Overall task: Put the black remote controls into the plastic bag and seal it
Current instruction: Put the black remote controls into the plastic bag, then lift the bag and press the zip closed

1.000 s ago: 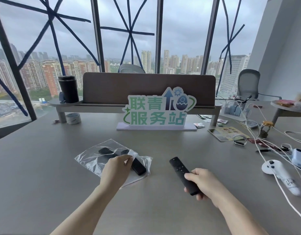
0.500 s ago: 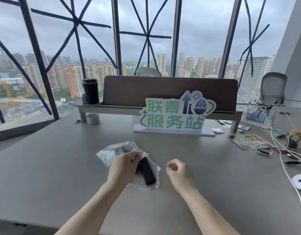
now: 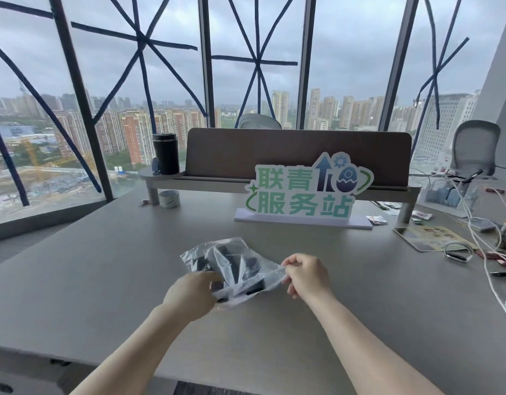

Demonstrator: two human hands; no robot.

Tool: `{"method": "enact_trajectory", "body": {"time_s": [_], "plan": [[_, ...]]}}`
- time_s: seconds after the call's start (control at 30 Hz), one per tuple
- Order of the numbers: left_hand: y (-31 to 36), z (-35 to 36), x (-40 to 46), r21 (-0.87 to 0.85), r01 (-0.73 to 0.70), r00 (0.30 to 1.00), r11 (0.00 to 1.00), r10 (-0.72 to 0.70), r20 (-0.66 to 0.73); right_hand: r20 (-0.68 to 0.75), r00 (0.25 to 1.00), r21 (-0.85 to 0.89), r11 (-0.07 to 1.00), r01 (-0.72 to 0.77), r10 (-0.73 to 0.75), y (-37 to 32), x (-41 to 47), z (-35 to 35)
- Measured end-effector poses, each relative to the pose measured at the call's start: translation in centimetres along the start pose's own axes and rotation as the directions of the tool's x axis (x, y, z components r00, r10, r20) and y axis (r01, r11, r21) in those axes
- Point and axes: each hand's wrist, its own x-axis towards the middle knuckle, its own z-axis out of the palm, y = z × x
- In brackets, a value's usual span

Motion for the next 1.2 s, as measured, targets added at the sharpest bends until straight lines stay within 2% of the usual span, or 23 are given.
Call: {"method": "enact_trajectory", "body": {"time_s": [0.07, 0.13, 0.2, 0.27, 0.33, 0.43, 0.57, 0.63, 0.73, 0.83, 0.93, 1.03, 1.07, 1.13, 1.2], "plan": [[0.2, -2.5, 0.8, -0.313, 0.037, 0.996, 0.949, -0.060, -0.064, 0.012, 1.000, 0.209, 0.978, -0.012, 0.010, -2.2, -0.3, -1.4], [1.5, -6.3, 1.5, -0.615, 0.007, 0.990, 0.788, -0.094, -0.109, -0.009, 0.999, 0.395, 0.918, 0.041, -0.041, -5.2, -0.4, -3.3], [3.1, -10.7, 1.9, -0.755, -0.089, 0.980, 0.650, -0.077, -0.182, -0.050, 0.990, 0.510, 0.849, 0.140, -0.133, -8.8, -0.4, -5.5], [4.7, -14.3, 2.3, -0.820, -0.182, 0.967, 0.542, -0.052, -0.249, -0.093, 0.972, 0.533, 0.814, 0.231, -0.215, -11.7, -0.4, -7.7], [5.9, -16.3, 2.7, -0.848, -0.214, 0.965, 0.485, -0.028, -0.260, -0.138, 0.959, 0.482, 0.828, 0.285, -0.249, -13.4, -0.2, -9.4], [7.2, -16.4, 3.3, -0.842, -0.221, 0.969, 0.492, 0.017, -0.245, -0.177, 0.953, 0.391, 0.871, 0.296, -0.244, -13.7, -0.2, -10.9], [7.6, -14.5, 3.1, -0.867, -0.228, 0.973, 0.443, 0.140, -0.185, -0.214, 0.955, 0.355, 0.895, 0.271, -0.204, -12.4, -0.4, -12.2], [7.8, -13.3, 2.8, -0.828, -0.266, 0.963, 0.493, 0.176, -0.205, -0.212, 0.959, 0.354, 0.901, 0.252, -0.185, -11.8, -0.5, -12.7], [8.4, -11.4, 2.6, -0.698, -0.332, 0.930, 0.635, 0.095, -0.356, -0.219, 0.960, 0.331, 0.912, 0.244, -0.177, -11.4, -1.2, -13.0], [8.5, -10.2, 2.8, -0.601, -0.344, 0.895, 0.721, 0.057, -0.443, -0.244, 0.954, 0.303, 0.920, 0.247, -0.176, -11.2, -1.9, -13.5], [8.5, -9.4, 2.7, -0.614, -0.346, 0.904, 0.710, 0.076, -0.421, -0.264, 0.948, 0.300, 0.918, 0.258, -0.181, -11.3, -2.6, -14.1], [9.3, -9.3, 2.6, -0.715, -0.336, 0.915, 0.613, 0.034, -0.401, -0.281, 0.943, 0.278, 0.926, 0.255, -0.176, -11.3, -3.2, -15.0], [9.8, -9.5, 2.4, -0.742, -0.342, 0.915, 0.577, 0.025, -0.402, -0.313, 0.931, 0.217, 0.940, 0.262, -0.187, -11.2, -3.2, -15.3], [11.1, -10.1, 2.1, -0.753, -0.383, 0.903, 0.536, 0.044, -0.427, -0.414, 0.857, -0.101, 0.951, 0.291, -0.306, -11.2, -3.3, -15.7], [12.6, -10.9, 1.6, -0.723, -0.439, 0.881, 0.533, 0.096, -0.464, -0.384, 0.746, -0.382, 0.829, 0.408, -0.544, -11.9, -4.2, -15.2]]}}
